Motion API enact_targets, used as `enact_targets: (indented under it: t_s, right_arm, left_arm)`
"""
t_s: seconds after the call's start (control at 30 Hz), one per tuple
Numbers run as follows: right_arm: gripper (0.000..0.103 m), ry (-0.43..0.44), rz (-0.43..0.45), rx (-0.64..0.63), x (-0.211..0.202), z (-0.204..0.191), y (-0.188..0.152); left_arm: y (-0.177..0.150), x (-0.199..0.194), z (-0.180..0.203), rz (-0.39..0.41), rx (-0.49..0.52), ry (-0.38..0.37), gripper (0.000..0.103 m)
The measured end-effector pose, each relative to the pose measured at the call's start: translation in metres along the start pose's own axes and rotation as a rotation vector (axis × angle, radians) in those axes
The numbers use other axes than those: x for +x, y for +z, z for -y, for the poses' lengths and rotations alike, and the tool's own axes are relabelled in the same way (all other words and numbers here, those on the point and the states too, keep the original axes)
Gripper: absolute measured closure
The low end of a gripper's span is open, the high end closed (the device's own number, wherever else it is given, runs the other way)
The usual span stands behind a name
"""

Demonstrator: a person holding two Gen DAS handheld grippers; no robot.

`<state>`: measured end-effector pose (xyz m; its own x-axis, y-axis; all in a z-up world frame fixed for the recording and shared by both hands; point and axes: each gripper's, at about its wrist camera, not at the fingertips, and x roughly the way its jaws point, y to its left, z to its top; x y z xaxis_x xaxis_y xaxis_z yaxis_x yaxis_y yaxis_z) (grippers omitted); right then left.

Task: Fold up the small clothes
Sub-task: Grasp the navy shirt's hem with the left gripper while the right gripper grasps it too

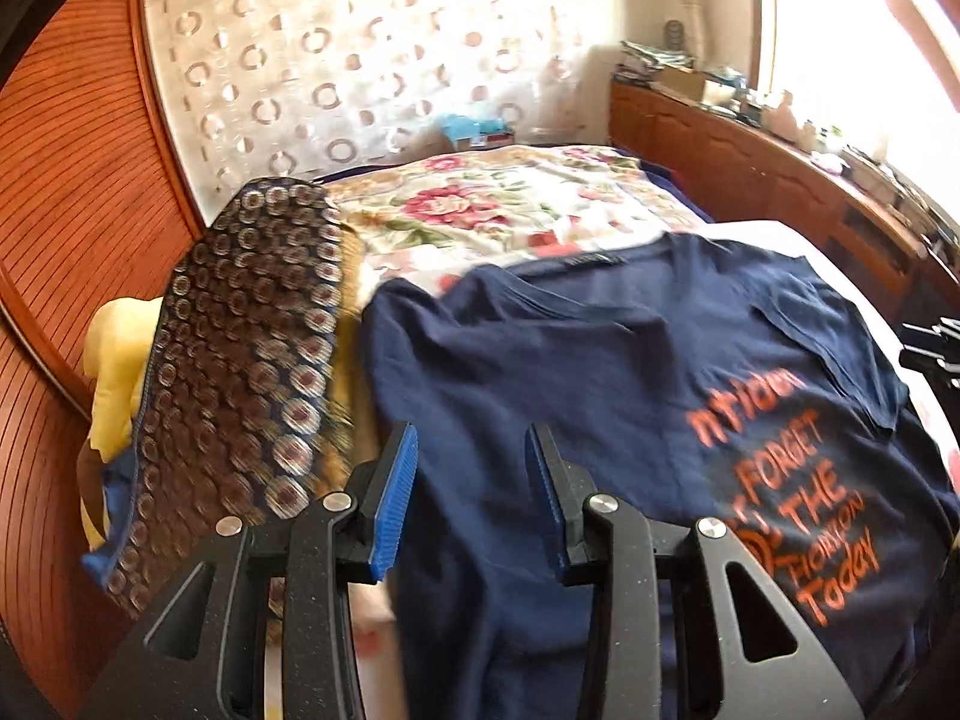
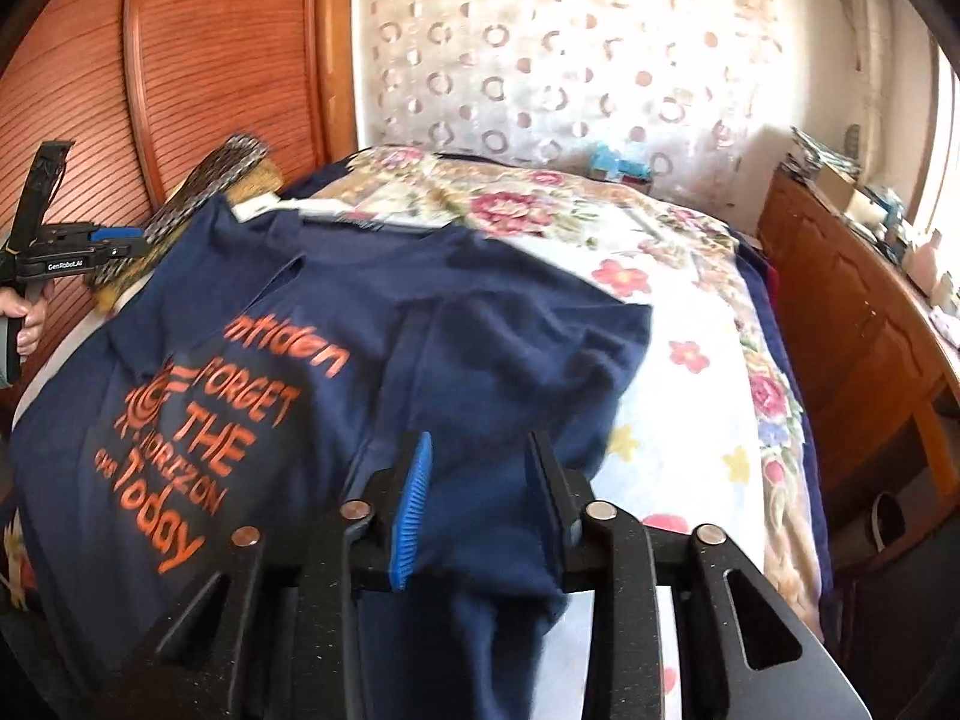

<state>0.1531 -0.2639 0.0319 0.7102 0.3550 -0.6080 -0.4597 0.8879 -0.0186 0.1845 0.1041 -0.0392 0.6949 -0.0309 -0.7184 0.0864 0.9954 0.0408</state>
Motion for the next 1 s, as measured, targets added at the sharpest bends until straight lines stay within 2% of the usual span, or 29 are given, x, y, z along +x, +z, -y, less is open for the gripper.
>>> enact_targets:
  t_s: [0.13, 0.33, 0.47, 0.6, 0.77, 0.9, 0.93, 1.0]
  right_arm:
    - [0.059, -0.009, -0.007, 0.018, 0.013, 0.014, 0.012]
    - [0.058, -0.062, -0.073, 0.043, 0.058, 0.044, 0.026]
    - [0.058, -0.063, -0.094, 0.044, 0.085, 0.055, 0.037]
    - [0.058, -0.068, -0.089, 0.045, 0.099, 0.062, 0.047]
    - [0.058, -0.08, -0.108, 0.022, 0.114, 0.059, 0.043]
    - [0.058, -0.066, -0.113, 0.025, 0.112, 0.059, 0.045]
    - [0.058, -0.063, -0.121, 0.028, 0.113, 0.06, 0.044]
    - [0.058, -0.05, -0.116, 0.036, 0.114, 0.063, 0.045]
  left_arm:
    - [0.014, 0.017, -0.016, -0.027, -0.024, 0.001, 0.065]
    - [0.033, 0.047, -0.019, -0.066, -0.001, 0.03, 0.065]
    - [0.048, 0.062, -0.027, -0.075, -0.004, 0.058, 0.065]
    - [0.059, 0.072, -0.036, -0.081, -0.006, 0.07, 0.065]
    - [0.066, 0.085, -0.038, -0.11, 0.035, 0.08, 0.065]
    - [0.067, 0.09, -0.036, -0.125, 0.055, 0.053, 0.065]
    - [0.067, 0.092, -0.036, -0.132, 0.06, 0.049, 0.066]
    - [0.069, 0.096, -0.036, -0.148, 0.057, 0.042, 0.075]
